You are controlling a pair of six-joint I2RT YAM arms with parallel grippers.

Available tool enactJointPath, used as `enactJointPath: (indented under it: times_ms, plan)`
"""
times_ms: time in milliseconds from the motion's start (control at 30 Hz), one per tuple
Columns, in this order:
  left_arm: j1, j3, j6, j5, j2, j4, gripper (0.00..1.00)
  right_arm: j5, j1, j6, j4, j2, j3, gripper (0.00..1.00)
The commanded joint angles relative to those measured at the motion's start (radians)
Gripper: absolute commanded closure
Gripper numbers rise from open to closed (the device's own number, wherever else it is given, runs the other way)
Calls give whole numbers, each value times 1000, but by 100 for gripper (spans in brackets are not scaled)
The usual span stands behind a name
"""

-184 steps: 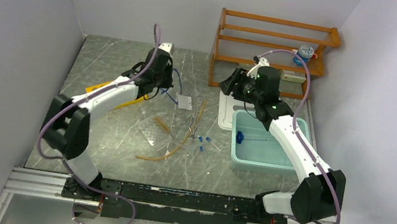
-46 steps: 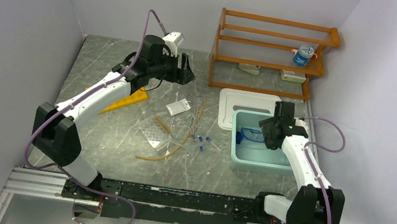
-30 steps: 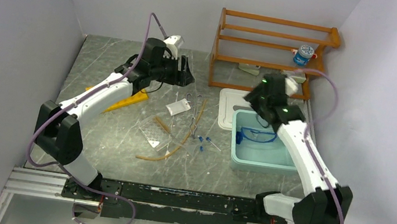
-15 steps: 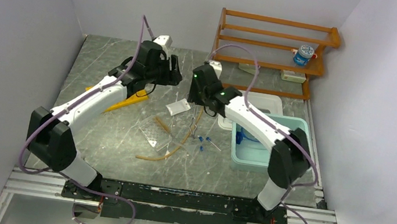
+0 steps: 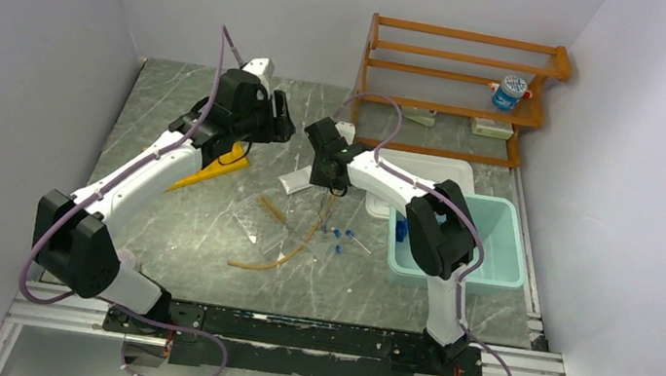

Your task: Organize the chemistry lab equipment

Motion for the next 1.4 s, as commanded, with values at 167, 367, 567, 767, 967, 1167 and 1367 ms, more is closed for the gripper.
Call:
enactJointPath:
  times_ms: [167,367,567,767,967,1167,1367]
  plan:
    - [4,-15,-6,4,-22,5,32,109,-13,38,-35,21,19,61]
    - [5,-12,-5,5,-13,7,32,82,-25,23,-18,57,23,61]
    - [6,-10,-4,4,-8,5,32,72,-25,21,-10,78,18,68]
    - [5,-5,-1,-4,-7,0,32,40,-28,16,17,85,9,82]
    - [5,-6,0,-7,-9,-1,33,68,-30,13,32,20,4,93]
    - [7,-9,2,-7,-11,0,33,67,-55,25,61,-116,-27,93]
    - [7,-12,3,-1,-13,5,33,33,-139,64,90,-283,-81,93]
